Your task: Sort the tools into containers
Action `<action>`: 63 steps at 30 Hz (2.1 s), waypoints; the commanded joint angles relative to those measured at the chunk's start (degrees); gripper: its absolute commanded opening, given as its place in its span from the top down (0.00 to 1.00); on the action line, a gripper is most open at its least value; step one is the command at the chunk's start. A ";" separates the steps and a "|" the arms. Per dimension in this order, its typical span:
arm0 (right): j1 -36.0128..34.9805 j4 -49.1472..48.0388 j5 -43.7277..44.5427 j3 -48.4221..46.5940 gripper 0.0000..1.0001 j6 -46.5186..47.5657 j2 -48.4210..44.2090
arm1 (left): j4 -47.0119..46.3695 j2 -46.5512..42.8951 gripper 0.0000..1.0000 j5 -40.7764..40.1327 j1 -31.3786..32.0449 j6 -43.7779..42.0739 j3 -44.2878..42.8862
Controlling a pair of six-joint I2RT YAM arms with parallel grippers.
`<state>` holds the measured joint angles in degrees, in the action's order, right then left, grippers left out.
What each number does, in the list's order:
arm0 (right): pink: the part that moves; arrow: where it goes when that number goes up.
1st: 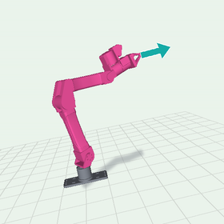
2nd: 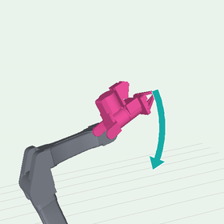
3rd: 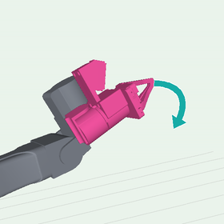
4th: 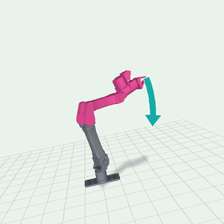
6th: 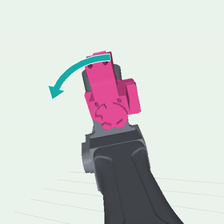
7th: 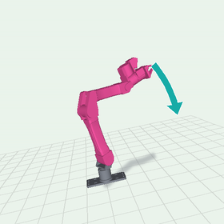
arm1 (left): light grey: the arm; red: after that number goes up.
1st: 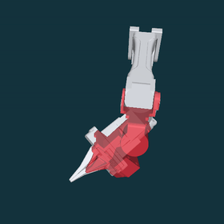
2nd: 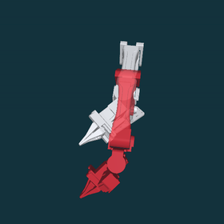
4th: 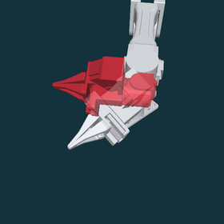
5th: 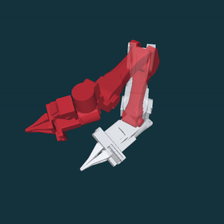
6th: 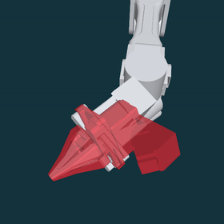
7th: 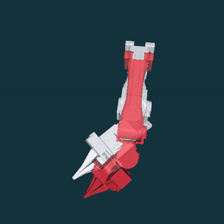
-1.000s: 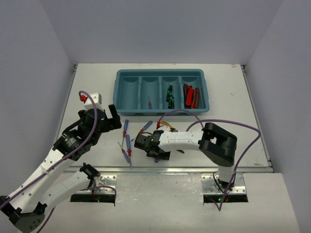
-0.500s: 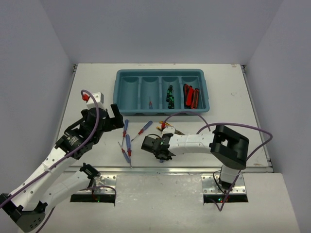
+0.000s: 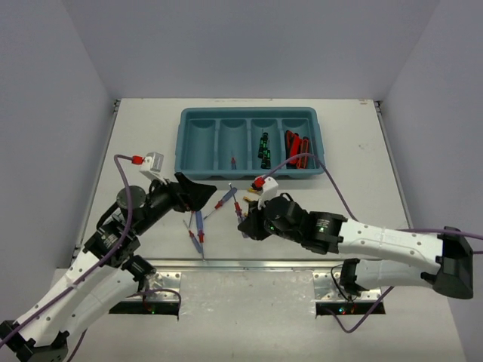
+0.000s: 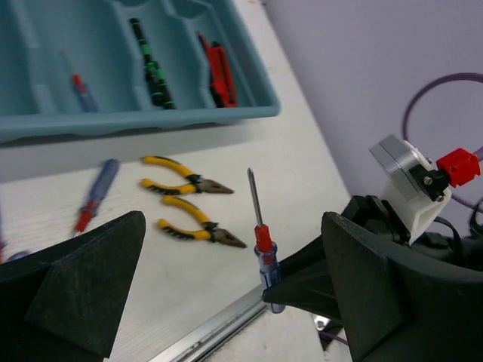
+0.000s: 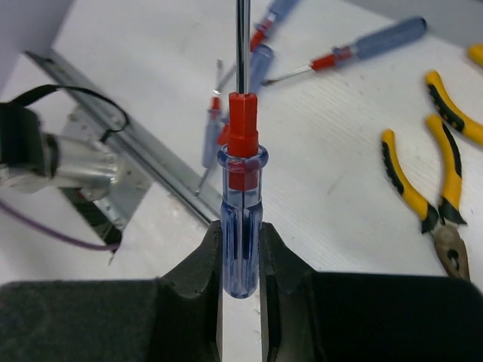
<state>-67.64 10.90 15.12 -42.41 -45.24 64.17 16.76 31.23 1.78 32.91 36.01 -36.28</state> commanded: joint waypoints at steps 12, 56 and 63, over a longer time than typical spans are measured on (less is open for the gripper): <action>0.32 -16.71 -13.44 4.91 1.00 12.46 -11.77 | -41.72 6.22 0.17 21.71 -0.12 12.36 12.21; 0.32 16.20 20.21 5.41 0.01 3.48 -34.04 | 3.13 68.79 1.00 -21.94 -4.72 -20.73 -58.49; 0.32 17.93 21.09 6.02 0.01 2.70 -33.63 | 6.06 83.35 1.00 -15.05 -5.31 -25.28 -72.35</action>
<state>-67.26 28.14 33.55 -36.53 -41.26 30.16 21.50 110.39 -17.51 28.03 15.07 -102.33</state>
